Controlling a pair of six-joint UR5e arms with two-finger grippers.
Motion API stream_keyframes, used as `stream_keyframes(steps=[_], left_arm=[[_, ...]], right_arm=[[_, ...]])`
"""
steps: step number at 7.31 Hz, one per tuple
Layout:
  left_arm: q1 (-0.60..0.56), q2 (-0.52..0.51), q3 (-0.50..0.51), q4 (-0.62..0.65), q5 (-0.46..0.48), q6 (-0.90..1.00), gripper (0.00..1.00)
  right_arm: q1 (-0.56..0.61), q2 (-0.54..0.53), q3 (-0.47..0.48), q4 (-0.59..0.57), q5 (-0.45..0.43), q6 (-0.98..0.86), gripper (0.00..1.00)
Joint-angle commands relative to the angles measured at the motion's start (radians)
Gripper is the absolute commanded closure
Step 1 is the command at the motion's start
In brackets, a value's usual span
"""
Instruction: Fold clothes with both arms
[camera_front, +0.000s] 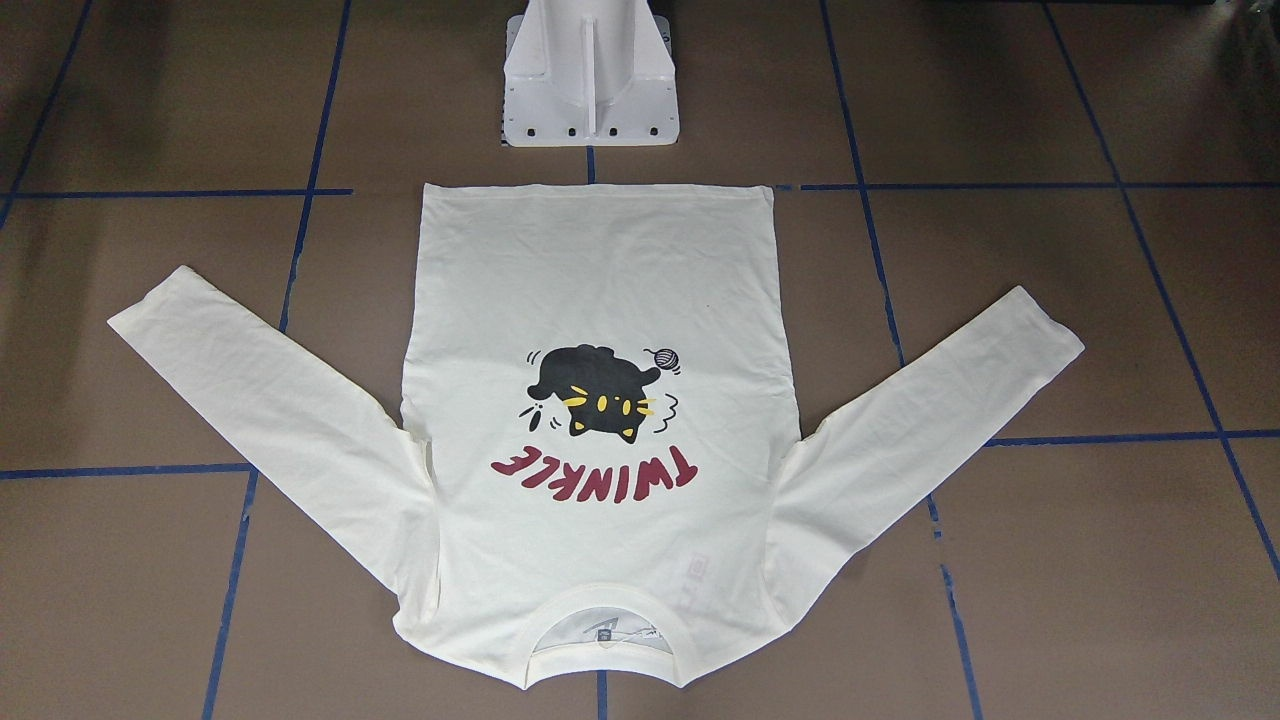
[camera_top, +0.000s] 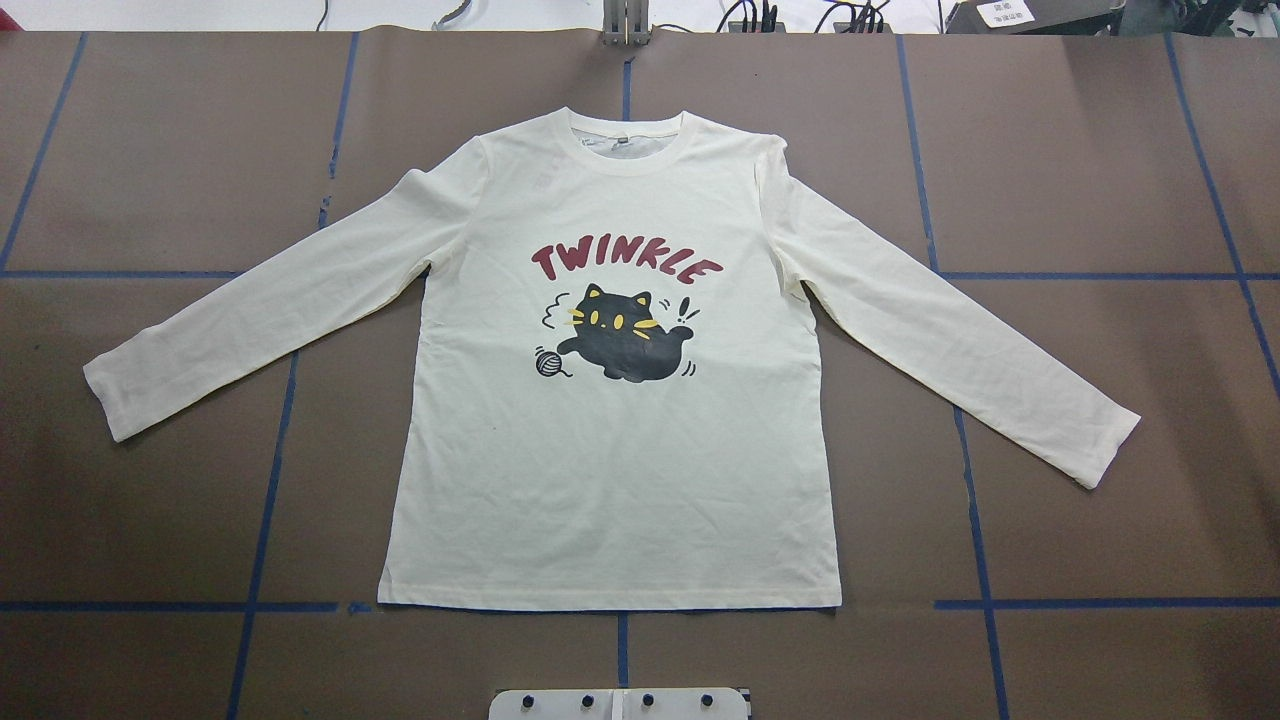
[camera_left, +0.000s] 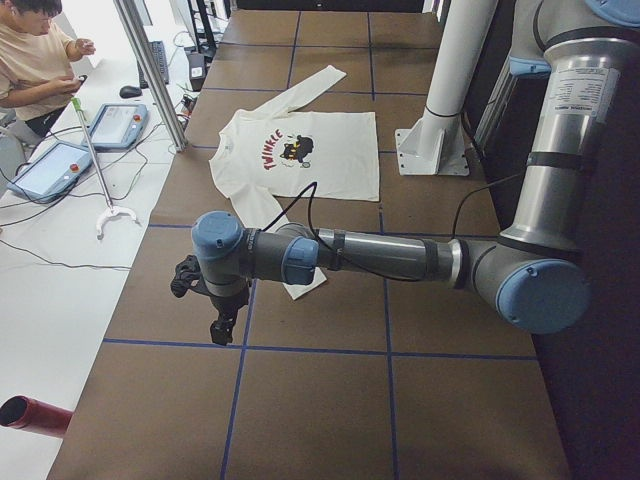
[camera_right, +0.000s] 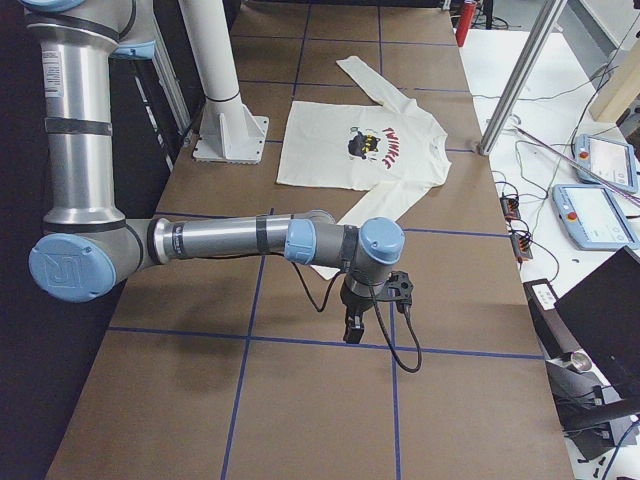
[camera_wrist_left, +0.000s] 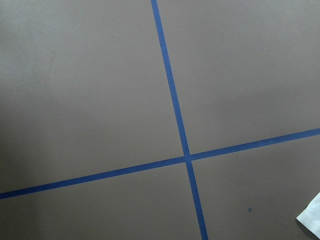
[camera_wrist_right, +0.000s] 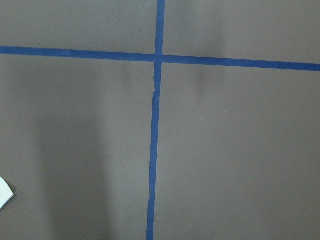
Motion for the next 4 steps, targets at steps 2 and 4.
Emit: stream_keyframes(steps=[2, 4], left_arm=[[0.025, -0.005, -0.013, 0.002, 0.005, 0.002, 0.00], [0.026, -0.034, -0.038, 0.004, 0.008, 0.002, 0.00]], right_arm=[[0.000, 0.006, 0.010, 0.002, 0.002, 0.001, 0.00], [0.000, 0.008, 0.013, 0.133, -0.002, 0.004, 0.00]])
